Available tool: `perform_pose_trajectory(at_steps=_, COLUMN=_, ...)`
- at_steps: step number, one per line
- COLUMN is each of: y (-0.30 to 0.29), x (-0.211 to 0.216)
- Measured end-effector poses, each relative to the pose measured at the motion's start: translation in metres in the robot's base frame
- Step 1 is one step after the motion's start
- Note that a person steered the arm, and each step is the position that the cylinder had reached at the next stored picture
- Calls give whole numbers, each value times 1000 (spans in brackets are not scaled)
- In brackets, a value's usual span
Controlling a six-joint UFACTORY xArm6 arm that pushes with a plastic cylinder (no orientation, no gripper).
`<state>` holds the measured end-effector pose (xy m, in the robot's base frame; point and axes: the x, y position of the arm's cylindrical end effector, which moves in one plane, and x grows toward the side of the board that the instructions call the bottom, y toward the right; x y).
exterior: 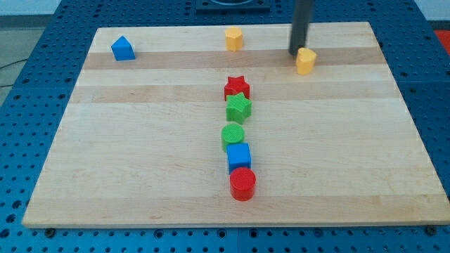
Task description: Place red star vertically above yellow heart
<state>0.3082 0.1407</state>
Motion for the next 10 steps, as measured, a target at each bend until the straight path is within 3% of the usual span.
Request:
perform_pose_trajectory(at_steps=1, y=3, x=81)
perform_pose_trajectory(at_steps=2, y=-24, x=45)
perform_pose_trajectory(at_steps=3, y=-91, x=25)
perform_pose_trajectory(at_steps=5, y=-216, x=38)
perform_pose_trajectory(at_steps=6, y=-211, x=89)
perform_pose_trajectory(at_steps=7, y=-174, x=102)
perform_pose_trajectory(at_steps=9, y=-92, x=57)
perform_pose_trajectory(at_steps=10, y=-80, x=20)
